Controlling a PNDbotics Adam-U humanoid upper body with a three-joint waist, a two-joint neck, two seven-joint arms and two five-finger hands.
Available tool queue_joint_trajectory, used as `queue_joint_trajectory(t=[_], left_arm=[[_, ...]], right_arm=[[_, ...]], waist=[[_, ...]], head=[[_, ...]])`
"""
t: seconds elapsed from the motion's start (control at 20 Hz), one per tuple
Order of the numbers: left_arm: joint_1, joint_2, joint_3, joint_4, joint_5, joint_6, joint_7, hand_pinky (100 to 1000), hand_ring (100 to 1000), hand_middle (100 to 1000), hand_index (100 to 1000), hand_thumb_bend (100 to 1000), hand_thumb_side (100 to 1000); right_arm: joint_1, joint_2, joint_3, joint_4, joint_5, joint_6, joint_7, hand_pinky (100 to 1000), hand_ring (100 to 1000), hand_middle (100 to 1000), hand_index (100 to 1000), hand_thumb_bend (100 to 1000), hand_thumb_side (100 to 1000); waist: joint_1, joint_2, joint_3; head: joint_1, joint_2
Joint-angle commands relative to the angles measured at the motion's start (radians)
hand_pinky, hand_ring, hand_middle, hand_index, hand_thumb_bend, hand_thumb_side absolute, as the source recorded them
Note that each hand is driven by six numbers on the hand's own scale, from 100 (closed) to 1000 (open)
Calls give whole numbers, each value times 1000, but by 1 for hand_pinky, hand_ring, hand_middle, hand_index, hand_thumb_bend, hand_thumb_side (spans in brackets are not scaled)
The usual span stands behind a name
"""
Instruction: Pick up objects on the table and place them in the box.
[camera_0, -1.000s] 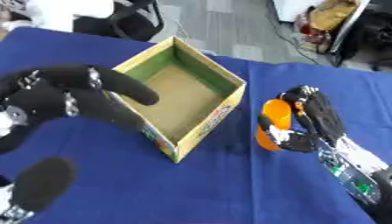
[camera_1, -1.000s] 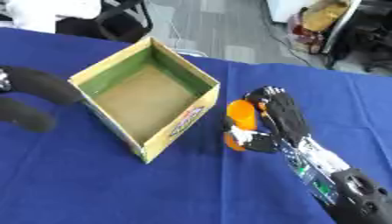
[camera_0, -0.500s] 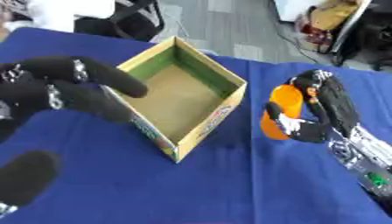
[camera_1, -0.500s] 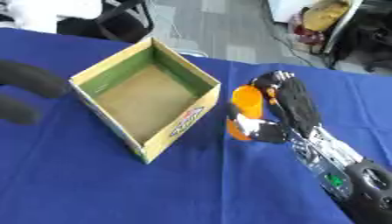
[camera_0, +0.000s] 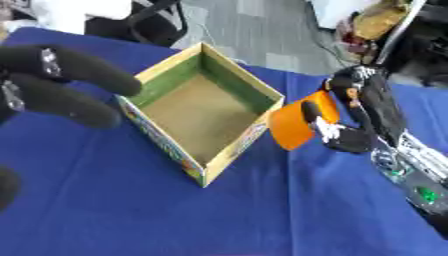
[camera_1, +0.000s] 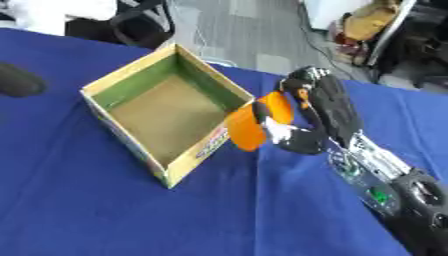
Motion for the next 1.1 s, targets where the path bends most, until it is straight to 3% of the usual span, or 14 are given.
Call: queue_joint_trajectory(t=[0.05, 0.65, 1.1], left_arm=[[-23, -6, 17, -14, 9, -195, -205, 832, 815, 828, 824, 100, 912], [-29, -45, 63, -14, 34, -166, -205, 827, 817, 831, 821, 105, 887], [-36, -61, 69, -14, 73, -141, -205, 823, 818, 832, 820, 113, 884]], right_arm=[[-11, -44, -24, -27, -4, 7, -3, 100, 100, 100, 157, 100, 1000], [32, -79, -65, -68, 8, 34, -18, 100, 100, 100, 153, 100, 1000], [39, -110, -111, -74, -3, 69, -42, 100, 100, 100, 151, 100, 1000]], waist=[[0, -12, 8], [-28, -9, 72], [-66, -10, 117]], head=[[-30, -26], [-70, -52], [-98, -88]])
